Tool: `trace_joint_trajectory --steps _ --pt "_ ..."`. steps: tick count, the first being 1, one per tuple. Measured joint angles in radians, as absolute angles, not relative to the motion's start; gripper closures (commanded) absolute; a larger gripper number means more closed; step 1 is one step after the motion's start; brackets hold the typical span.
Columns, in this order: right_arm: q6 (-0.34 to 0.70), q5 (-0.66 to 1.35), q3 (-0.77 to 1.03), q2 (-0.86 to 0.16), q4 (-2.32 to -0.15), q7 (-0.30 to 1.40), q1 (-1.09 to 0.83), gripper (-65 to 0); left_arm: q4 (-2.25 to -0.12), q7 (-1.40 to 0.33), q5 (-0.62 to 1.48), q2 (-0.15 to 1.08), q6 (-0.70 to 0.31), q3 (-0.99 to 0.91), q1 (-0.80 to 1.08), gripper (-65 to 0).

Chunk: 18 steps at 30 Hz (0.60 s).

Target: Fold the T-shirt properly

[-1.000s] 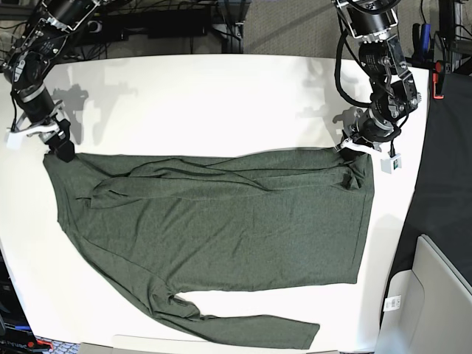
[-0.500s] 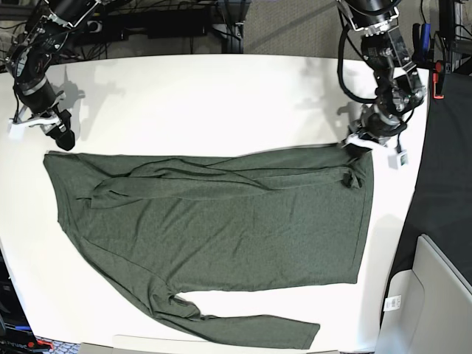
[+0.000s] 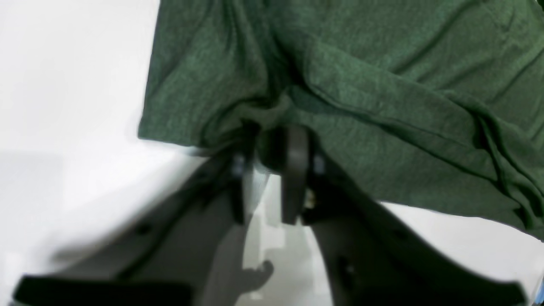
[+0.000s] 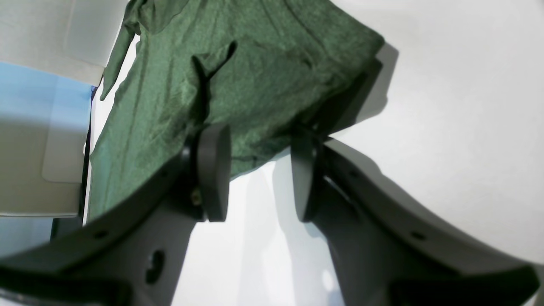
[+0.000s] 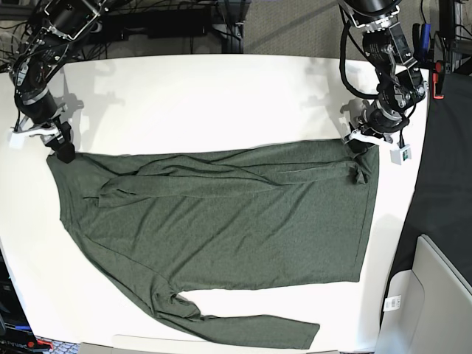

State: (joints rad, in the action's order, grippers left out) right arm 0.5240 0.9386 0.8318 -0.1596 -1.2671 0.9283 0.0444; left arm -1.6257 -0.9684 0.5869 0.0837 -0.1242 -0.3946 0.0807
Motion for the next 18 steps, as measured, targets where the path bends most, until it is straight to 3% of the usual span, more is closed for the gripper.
trace_joint_trajectory --steps 9,18 --pt "0.509 0.919 0.83 -0.15 -1.374 0.958 0.046 -24.0 -1.703 -1.066 0.675 0.086 -0.128 -0.399 0.079 -23.6" --pt "0.509 0.893 0.828 -0.152 -1.443 0.962 0.035 -24.0 -1.62 -1.074 0.667 0.088 -0.124 -0.483 0.056 -24.9"
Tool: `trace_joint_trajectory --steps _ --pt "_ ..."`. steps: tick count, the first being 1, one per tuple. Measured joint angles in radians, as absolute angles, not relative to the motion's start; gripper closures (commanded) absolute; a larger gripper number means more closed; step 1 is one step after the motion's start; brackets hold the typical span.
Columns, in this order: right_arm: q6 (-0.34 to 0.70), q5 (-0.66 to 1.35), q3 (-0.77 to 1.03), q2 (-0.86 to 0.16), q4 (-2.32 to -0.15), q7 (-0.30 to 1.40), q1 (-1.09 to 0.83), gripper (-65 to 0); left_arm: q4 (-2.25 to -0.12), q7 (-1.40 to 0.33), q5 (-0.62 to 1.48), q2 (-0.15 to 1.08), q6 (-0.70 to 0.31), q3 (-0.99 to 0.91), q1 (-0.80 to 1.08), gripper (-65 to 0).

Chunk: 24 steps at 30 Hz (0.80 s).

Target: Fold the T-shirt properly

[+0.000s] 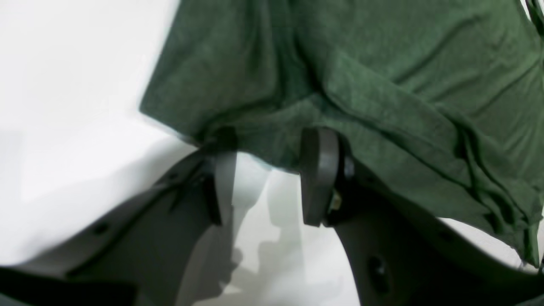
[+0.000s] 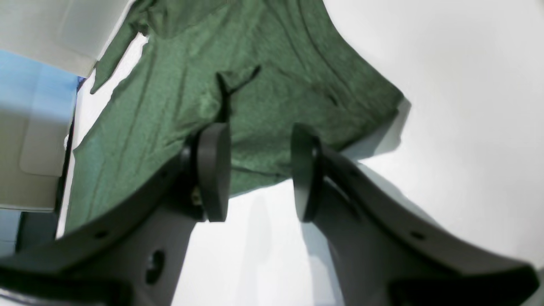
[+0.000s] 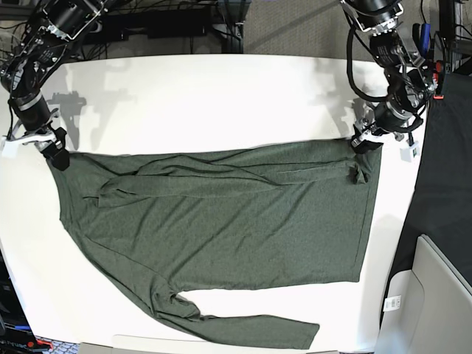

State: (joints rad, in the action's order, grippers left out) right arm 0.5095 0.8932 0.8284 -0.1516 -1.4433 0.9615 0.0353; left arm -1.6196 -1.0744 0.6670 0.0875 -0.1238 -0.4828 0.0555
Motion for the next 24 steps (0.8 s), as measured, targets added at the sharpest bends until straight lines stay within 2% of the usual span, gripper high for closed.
trace_joint_trajectory --steps 5,14,24 --pt "0.509 0.813 0.829 -0.155 -1.532 0.965 0.017 -24.0 -1.62 -1.186 0.676 0.081 -0.125 -0.578 0.052 -24.8" --pt "0.513 0.758 0.825 -0.132 -1.586 0.968 0.02 -24.0 -1.613 -1.19 0.672 0.081 -0.125 -0.605 0.041 -24.8" --pt "0.513 0.758 0.826 -0.133 -1.59 0.968 0.019 -24.0 -1.505 -1.178 0.696 0.059 -0.132 -0.604 -0.045 -24.8"
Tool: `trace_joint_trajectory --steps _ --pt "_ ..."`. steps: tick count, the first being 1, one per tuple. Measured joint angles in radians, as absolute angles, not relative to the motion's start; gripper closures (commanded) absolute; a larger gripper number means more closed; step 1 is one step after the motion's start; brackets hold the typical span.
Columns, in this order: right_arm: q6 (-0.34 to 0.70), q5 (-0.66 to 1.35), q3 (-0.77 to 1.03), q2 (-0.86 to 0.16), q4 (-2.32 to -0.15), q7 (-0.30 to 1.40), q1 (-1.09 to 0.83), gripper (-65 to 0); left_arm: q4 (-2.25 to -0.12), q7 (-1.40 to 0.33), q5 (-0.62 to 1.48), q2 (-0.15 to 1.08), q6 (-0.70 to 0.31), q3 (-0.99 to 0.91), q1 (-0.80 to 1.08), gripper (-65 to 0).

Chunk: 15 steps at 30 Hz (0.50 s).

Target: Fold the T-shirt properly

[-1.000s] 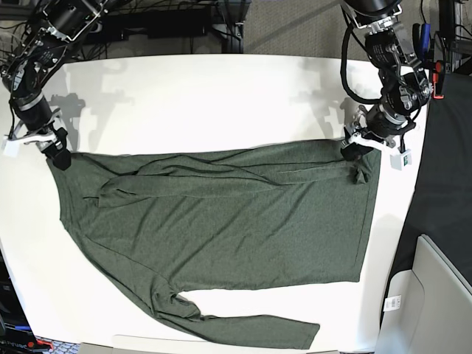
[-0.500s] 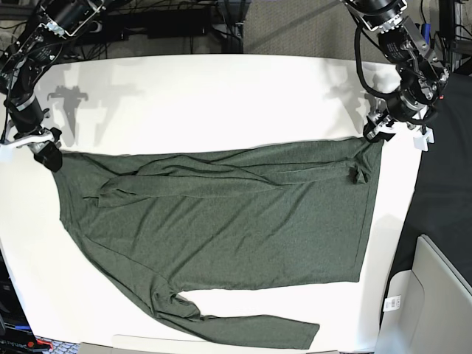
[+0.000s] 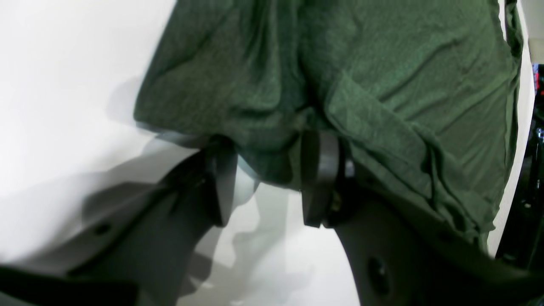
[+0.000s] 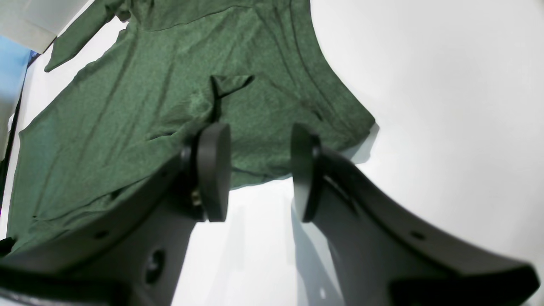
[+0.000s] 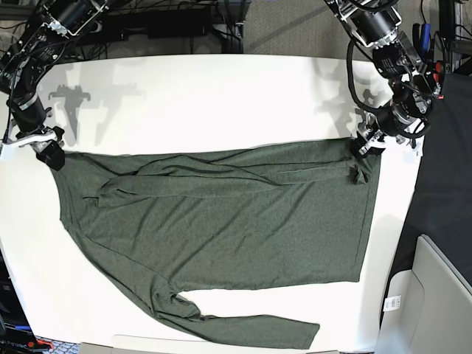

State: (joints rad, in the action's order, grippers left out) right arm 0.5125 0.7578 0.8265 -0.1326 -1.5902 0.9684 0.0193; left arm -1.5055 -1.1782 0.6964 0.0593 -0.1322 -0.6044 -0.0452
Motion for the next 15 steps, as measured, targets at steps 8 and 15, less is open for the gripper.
trace_joint_trajectory --steps 8,15 --pt "0.513 0.759 0.848 -0.131 -1.616 0.968 0.003 -24.0 -1.502 -1.174 0.683 0.058 -0.131 -0.601 -0.062 -17.3" --pt "0.513 0.758 0.848 -0.13 -1.616 0.968 0.003 -24.0 -1.498 -1.177 0.672 0.055 -0.128 -0.558 -0.059 -0.2"
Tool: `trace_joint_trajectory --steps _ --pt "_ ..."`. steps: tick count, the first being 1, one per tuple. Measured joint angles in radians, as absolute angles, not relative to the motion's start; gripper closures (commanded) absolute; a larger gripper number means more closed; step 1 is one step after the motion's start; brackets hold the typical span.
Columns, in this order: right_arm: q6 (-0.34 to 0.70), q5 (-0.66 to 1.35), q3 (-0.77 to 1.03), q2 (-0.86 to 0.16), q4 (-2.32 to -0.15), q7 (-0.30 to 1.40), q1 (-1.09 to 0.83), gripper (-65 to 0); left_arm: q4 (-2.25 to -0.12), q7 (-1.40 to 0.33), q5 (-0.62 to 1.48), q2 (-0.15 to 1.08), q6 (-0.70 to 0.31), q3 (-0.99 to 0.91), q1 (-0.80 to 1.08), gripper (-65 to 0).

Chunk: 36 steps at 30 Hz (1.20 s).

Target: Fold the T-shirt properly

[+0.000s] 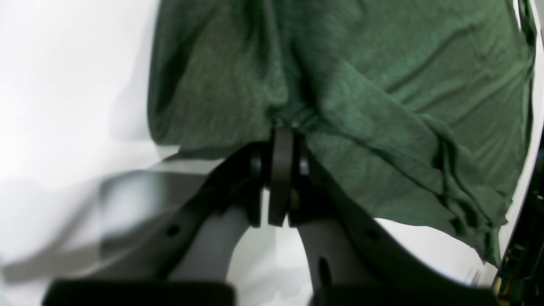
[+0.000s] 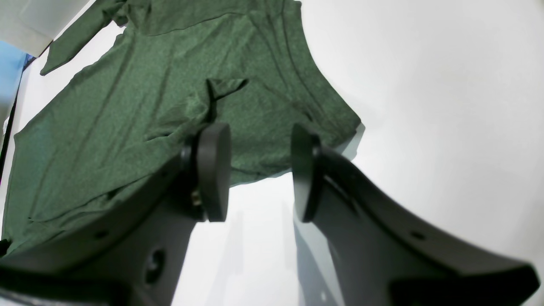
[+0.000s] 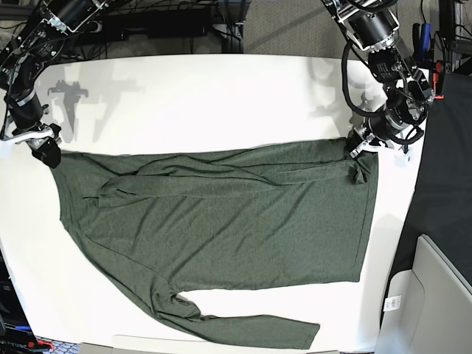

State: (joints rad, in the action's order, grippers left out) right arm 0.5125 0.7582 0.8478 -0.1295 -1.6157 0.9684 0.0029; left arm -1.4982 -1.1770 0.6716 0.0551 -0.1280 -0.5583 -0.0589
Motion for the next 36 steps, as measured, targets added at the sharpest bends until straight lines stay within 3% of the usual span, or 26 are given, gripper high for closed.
trace_joint_trajectory --steps 8,15,29,31,34,36 --pt "0.509 0.687 0.848 -0.13 -1.535 0.965 0.04 -24.0 -1.498 -1.178 0.673 0.056 -0.128 -0.562 -0.054 -0.1" --pt "0.383 0.686 0.85 -0.13 -1.425 0.953 0.085 -24.1 -1.498 -1.178 0.673 0.056 -0.128 -0.564 -0.053 -0.1" --pt "0.385 0.649 0.85 -0.105 -1.278 0.939 0.205 -23.7 -1.499 -1.178 0.673 0.056 -0.128 -0.565 -0.053 -0.1" --pt "0.385 0.646 0.851 -0.105 -1.265 0.939 0.214 -17.5 -1.499 -1.177 0.673 0.056 -0.128 -0.565 -0.053 -0.1" --pt "0.381 0.626 0.85 -0.104 -1.261 0.95 0.216 0.0 -1.499 -1.178 0.673 0.056 -0.128 -0.565 -0.053 -0.1" --pt "0.381 0.61 0.85 -0.103 -1.265 0.95 0.213 -0.4 -1.503 -1.179 0.673 0.056 -0.128 -0.565 -0.053 0.0"
